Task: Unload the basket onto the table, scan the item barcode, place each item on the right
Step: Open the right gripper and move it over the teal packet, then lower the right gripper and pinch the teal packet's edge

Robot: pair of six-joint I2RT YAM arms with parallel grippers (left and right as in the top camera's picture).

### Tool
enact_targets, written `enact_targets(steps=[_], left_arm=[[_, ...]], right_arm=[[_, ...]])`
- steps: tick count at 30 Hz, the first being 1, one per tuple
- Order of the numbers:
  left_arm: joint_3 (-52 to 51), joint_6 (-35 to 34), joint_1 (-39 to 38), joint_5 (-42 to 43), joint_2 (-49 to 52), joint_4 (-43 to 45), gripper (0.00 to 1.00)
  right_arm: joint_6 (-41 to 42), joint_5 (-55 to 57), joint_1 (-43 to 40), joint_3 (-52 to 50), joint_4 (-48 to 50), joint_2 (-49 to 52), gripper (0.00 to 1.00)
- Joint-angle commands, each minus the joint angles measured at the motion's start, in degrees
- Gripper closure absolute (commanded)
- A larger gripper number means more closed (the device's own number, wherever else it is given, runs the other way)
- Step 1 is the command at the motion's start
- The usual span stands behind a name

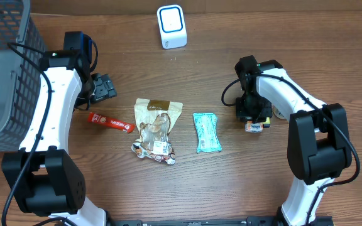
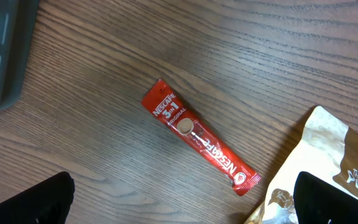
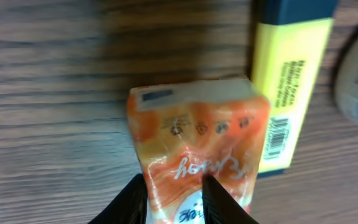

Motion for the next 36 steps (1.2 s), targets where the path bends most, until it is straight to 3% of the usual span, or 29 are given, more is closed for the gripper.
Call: enact_targets(steps=[1,7,17,19,22,36], left_arm=[[0.81,-0.37,-0.44,-0.55,-0.02,0.0,0.0],[0.81,-0.37,-0.44,-0.55,-0.02,0.0,0.0],[0.81,-0.37,-0.44,-0.55,-0.02,0.0,0.0],[0.81,-0.37,-0.44,-0.57,-0.02,-0.02,0.0],[0.81,-0.37,-0.44,-0.57,-0.02,0.0,0.0],[0.81,-0.37,-0.44,-0.55,-0.02,-0.02,0.0]], right_arm=[[0.07,4.31,-0.09,-0.33,-0.42,-0.24,0.71],[0.07,3.02,0.17,2.29,-3.52,-0.33,0.73],[0.35,-16.57,8.24,11.56,-8.57,-1.33,0.65],[1.81,-15.91,10.34,10.95,-7.87,-1.33,0.59],[7.96,-9.81,13.77,9.14,-7.02,-1.31,0.57],[12.33,-4.52,14.12,2.03,-6.91,-1.31,0.62]])
